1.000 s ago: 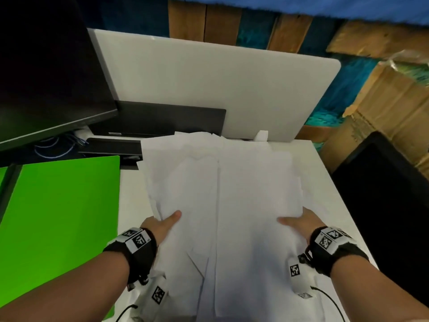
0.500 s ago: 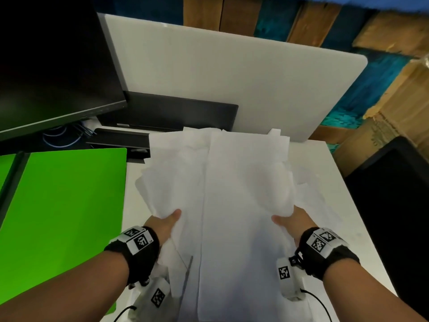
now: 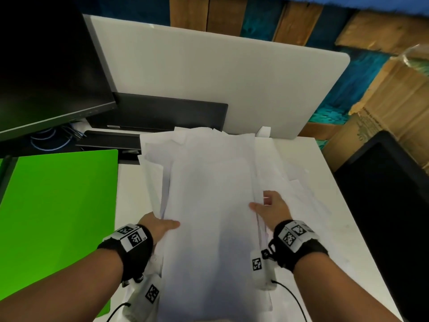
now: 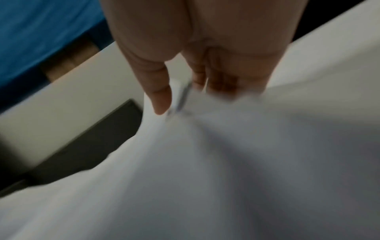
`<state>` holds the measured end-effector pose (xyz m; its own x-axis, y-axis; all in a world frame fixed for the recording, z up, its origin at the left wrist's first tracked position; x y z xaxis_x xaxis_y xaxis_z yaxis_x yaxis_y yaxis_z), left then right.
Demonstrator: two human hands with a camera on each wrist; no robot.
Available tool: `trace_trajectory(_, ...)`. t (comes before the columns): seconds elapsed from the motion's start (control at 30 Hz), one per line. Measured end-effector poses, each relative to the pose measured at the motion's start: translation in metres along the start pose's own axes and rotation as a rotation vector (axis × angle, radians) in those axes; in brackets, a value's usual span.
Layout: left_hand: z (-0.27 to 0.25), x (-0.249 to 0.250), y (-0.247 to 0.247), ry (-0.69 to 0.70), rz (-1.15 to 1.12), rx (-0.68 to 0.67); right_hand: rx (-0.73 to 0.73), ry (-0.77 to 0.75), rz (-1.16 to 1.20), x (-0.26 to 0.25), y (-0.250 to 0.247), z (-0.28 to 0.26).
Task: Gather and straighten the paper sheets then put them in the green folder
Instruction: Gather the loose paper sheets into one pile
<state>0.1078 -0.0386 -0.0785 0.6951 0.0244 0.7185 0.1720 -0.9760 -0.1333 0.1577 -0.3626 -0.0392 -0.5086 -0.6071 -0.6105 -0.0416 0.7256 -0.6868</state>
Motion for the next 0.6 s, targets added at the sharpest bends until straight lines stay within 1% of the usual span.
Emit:
trace_trajectory(0.07, 0.001, 0.001, 0.0, 0.013, -0.025, -0.009, 0.177, 0.119, -0.15, 0.028, -0.049, 0.009)
trace_trajectory(0.1, 0.0, 0.002, 0.002, 0.013, -0.048, -0.023, 0.239, 0.199, -0.248, 0.044, -0.072, 0.01)
trace_trajectory(0.13, 0.0, 0.002, 0.003, 0.012, -0.072, -0.036, 0.257, 0.274, -0.333, 0.059, -0.089, 0.01)
trace_trajectory(0.17, 0.001, 0.001, 0.004, 0.009, -0.092, -0.036, 0.228, 0.32, -0.381, 0.071, -0.099, 0.009)
trace_trajectory(0.2, 0.004, -0.001, 0.004, 0.006, -0.105, -0.033, 0.166, 0.328, -0.39, 0.08, -0.101, 0.01)
trace_trajectory(0.27, 0.014, -0.008, 0.003, 0.015, -0.11, -0.023, 0.036, 0.293, -0.369, 0.087, -0.094, 0.012)
trace_trajectory(0.33, 0.013, -0.006, 0.004, 0.036, -0.089, -0.036, -0.052, 0.26, -0.403, 0.087, -0.086, 0.012)
trace_trajectory(0.37, 0.005, 0.0, 0.005, 0.039, -0.069, -0.04, -0.075, 0.255, -0.424, 0.086, -0.085, 0.011)
trace_trajectory(0.4, -0.001, 0.004, 0.005, 0.041, -0.052, -0.043, -0.067, 0.259, -0.441, 0.086, -0.087, 0.011)
trace_trajectory(0.43, -0.004, 0.006, 0.005, 0.041, -0.05, -0.044, -0.029, 0.265, -0.441, 0.085, -0.092, 0.011)
trace_trajectory(0.53, -0.007, 0.007, 0.005, 0.039, -0.05, -0.043, 0.147, 0.335, -0.343, 0.094, -0.116, 0.009)
trace_trajectory(0.6, -0.006, 0.007, 0.005, 0.046, -0.052, -0.039, 0.188, 0.364, -0.292, 0.093, -0.122, 0.004)
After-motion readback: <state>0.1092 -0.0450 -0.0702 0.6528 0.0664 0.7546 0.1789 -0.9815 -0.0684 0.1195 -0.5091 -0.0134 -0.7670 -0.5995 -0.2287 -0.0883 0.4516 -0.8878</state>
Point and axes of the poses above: each hand's wrist, its own z-axis towards the middle knuckle, its own y-axis out of the palm, x = y × z, the point moved 9 cm from there along z, towards the middle knuckle, and after that the axes turned 12 degrees about -z, right-handed, at the moved point
